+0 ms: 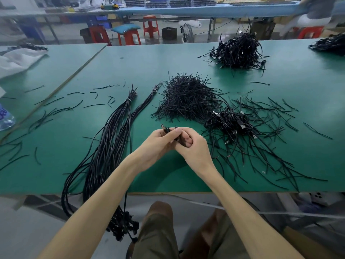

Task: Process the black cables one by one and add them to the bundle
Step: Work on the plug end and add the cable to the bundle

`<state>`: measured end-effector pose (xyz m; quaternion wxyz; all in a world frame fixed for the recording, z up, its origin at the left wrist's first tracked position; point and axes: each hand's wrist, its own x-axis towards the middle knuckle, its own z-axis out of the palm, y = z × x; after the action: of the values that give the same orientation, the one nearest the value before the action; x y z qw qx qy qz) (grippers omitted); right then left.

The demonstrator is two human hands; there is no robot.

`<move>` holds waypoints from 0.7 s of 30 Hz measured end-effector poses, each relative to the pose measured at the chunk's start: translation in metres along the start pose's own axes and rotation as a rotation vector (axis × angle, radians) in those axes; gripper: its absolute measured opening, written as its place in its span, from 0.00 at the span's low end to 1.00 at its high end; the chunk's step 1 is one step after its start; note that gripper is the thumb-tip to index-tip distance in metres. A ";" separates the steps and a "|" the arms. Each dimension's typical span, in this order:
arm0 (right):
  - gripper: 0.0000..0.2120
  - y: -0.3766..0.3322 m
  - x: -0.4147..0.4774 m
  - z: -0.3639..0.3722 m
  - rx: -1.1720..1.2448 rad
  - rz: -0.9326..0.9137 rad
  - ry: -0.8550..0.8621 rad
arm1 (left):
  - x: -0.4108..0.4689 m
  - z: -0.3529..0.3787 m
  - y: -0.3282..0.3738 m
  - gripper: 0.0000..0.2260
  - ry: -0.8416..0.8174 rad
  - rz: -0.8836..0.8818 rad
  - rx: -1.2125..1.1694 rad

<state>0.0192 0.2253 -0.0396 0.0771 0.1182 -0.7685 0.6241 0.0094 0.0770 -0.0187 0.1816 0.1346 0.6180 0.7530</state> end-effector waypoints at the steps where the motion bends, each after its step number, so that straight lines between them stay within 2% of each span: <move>1: 0.16 -0.001 0.000 0.000 0.006 -0.001 0.002 | 0.001 0.002 -0.002 0.13 0.019 0.004 -0.015; 5: 0.19 -0.004 -0.001 0.001 0.016 -0.006 -0.004 | 0.000 0.003 -0.002 0.12 0.045 0.005 -0.051; 8: 0.15 -0.004 -0.002 0.001 0.003 -0.017 0.019 | 0.000 0.005 0.000 0.12 0.029 0.014 -0.042; 14: 0.17 0.000 -0.003 0.001 -0.028 -0.041 0.093 | 0.000 0.010 0.001 0.12 0.004 0.045 -0.042; 21: 0.18 0.004 0.002 0.003 0.038 0.077 -0.075 | -0.001 -0.006 0.005 0.13 -0.026 -0.074 0.061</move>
<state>0.0159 0.2231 -0.0435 0.0221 0.1131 -0.7627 0.6363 0.0074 0.0701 -0.0149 0.2132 0.1267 0.6429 0.7247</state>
